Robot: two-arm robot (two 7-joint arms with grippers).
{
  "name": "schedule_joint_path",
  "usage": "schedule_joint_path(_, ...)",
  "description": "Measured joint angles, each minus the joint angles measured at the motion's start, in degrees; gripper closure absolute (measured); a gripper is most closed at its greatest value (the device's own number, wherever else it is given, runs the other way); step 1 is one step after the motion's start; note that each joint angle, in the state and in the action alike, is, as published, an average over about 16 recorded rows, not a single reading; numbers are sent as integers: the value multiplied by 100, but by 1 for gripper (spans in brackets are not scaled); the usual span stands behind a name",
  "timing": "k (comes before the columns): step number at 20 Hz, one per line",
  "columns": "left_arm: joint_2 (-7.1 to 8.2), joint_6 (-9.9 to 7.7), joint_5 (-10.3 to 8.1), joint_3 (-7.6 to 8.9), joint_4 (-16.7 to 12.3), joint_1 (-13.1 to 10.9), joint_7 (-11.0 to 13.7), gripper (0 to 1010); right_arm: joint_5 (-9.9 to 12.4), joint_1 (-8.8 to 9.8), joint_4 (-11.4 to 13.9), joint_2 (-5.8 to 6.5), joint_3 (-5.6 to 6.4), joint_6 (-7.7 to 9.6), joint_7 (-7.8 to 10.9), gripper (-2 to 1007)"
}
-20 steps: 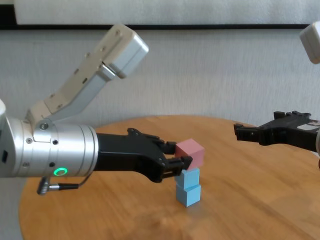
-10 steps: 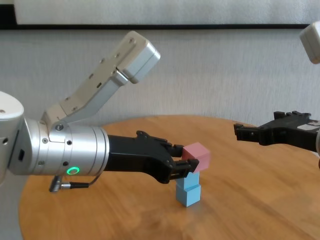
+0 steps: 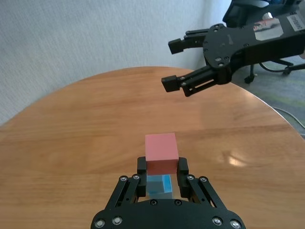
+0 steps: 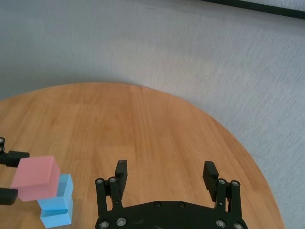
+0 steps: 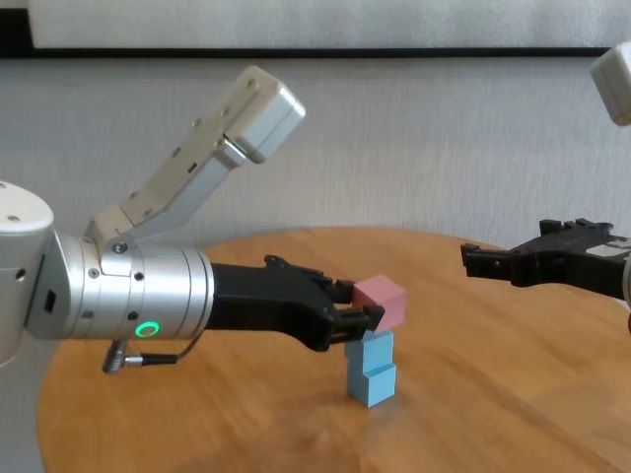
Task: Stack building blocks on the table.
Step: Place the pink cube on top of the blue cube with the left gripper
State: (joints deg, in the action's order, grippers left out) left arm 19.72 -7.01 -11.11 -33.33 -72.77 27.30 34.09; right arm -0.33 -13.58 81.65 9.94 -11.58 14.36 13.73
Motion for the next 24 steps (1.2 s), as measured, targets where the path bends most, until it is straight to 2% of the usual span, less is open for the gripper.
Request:
schedule_joint_path(7, -49, 110, -207, 57, 223, 132, 30, 624, 0, 0, 0, 0, 0, 0, 0, 0)
schedule_joint_path(12, -53, 119, -320, 70, 290, 172, 39, 624, 0, 0, 0, 0, 0, 0, 0, 0)
schedule_joint_path(24, -50, 51, -423, -6, 396, 175, 16, 624, 0, 0, 0, 0, 0, 0, 0, 0)
